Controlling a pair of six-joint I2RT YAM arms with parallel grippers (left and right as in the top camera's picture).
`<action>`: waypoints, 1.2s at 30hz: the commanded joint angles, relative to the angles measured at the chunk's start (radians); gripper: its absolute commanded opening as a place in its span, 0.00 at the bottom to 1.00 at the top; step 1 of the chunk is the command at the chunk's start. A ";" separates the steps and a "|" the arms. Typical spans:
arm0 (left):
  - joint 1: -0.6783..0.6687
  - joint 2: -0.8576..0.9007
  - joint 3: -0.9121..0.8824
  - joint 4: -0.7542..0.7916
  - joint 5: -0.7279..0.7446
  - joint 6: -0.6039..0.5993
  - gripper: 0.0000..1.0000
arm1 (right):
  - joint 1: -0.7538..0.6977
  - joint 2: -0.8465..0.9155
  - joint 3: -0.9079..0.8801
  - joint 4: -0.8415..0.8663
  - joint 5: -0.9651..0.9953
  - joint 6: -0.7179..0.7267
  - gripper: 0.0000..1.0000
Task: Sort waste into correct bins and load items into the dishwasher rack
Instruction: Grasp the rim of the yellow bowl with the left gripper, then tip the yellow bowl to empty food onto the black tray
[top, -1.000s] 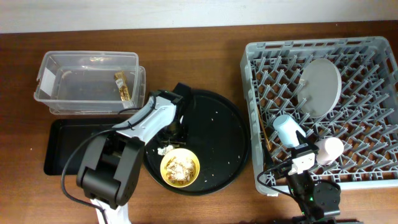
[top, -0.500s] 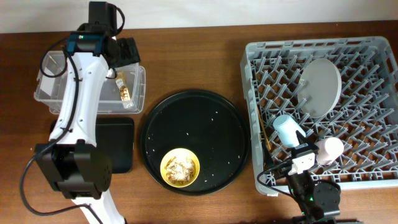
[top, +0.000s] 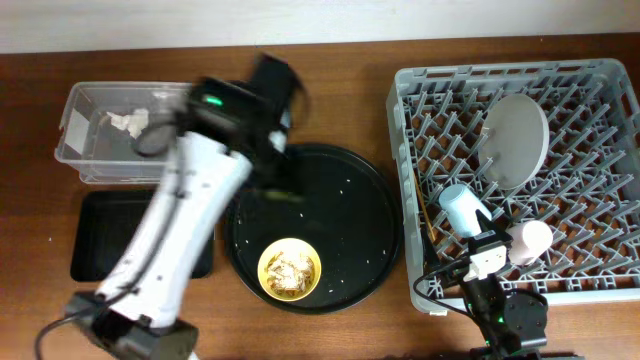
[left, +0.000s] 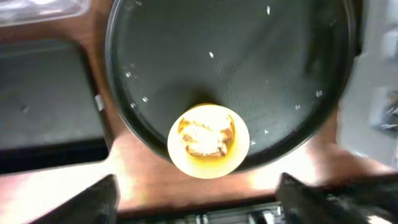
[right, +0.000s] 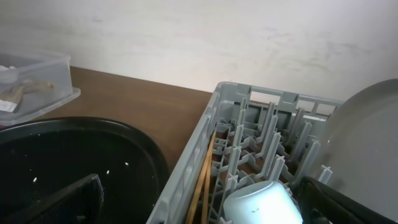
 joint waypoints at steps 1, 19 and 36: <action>-0.193 0.000 -0.275 0.117 -0.065 -0.188 0.76 | -0.007 -0.007 -0.007 -0.002 -0.005 -0.003 0.98; -0.349 0.002 -0.853 0.750 -0.127 -0.108 0.08 | -0.007 -0.007 -0.007 -0.002 -0.005 -0.003 0.98; -0.036 -0.254 -0.547 0.444 -0.204 -0.044 0.00 | -0.007 -0.007 -0.007 -0.002 -0.005 -0.003 0.98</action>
